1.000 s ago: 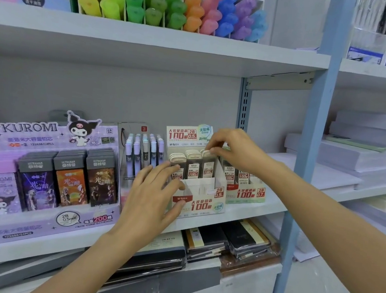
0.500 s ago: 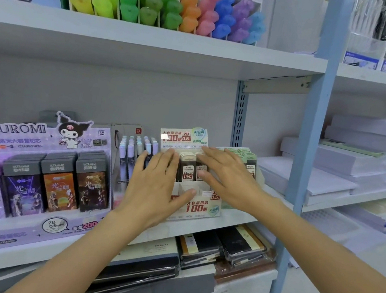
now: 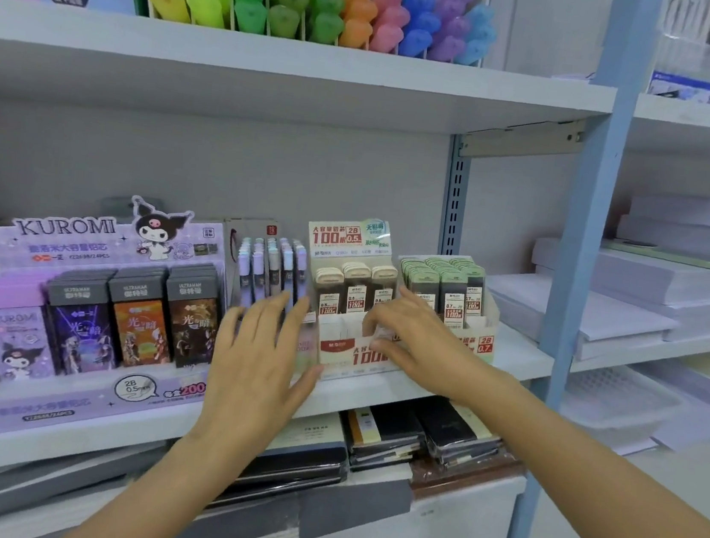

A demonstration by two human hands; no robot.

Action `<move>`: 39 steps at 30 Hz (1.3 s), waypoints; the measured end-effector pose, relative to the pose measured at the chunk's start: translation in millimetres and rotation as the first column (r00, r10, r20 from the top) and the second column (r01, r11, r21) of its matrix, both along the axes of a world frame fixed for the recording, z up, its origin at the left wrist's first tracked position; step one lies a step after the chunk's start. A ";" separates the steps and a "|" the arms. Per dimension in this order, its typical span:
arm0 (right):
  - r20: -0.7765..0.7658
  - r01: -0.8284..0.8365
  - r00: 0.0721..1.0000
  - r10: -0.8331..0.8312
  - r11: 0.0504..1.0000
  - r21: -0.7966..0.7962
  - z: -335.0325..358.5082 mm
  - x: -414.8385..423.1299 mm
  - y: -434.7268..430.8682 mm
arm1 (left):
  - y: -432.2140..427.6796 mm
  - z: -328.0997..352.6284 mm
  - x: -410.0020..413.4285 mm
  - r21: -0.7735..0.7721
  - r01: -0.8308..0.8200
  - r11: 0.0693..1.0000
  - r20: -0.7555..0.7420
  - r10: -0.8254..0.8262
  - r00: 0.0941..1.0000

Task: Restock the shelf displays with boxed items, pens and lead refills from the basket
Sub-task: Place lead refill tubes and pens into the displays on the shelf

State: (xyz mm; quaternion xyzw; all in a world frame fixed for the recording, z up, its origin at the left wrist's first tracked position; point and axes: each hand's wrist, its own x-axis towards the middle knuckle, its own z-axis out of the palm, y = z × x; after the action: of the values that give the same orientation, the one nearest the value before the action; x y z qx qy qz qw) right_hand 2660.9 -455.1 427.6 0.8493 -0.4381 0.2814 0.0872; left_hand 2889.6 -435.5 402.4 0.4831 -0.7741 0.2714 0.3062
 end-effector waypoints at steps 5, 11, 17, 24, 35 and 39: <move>-0.025 0.012 1.000 -0.012 1.000 -0.028 1.7 4.0 -0.4 | 5.5 6.3 -7.1 0.015 -0.019 1.000 -0.016 0.019 1.000; 0.321 0.282 0.930 -0.178 0.907 -0.314 -3.5 -39.6 17.9 | 2.0 5.4 -34.9 -0.068 0.101 0.993 0.029 -0.099 0.995; 0.497 0.212 0.818 -0.290 0.955 0.209 -13.3 -77.0 0.9 | -12.0 5.7 -83.2 0.033 0.102 0.994 0.099 -0.105 0.990; 0.561 0.087 0.809 -0.174 0.980 0.179 -14.8 -91.4 -6.7 | -23.6 1.4 -103.3 0.095 0.089 0.992 0.114 -0.099 0.988; 0.517 0.083 0.838 -0.172 0.978 0.189 9.0 -84.0 -37.7 | -29.2 8.8 -124.8 0.132 0.094 0.987 0.035 -0.100 0.994; 0.498 0.070 0.851 -0.169 0.975 0.211 13.7 -88.5 -27.9 | -24.3 10.2 -124.2 0.093 0.147 0.985 0.011 -0.148 0.989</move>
State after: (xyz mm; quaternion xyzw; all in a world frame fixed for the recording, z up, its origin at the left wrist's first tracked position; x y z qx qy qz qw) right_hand 2572.4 -483.0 441.3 0.7191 -0.5216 0.4494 -0.0943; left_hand 2765.3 -459.8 412.5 0.4355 -0.8221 0.2166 0.2959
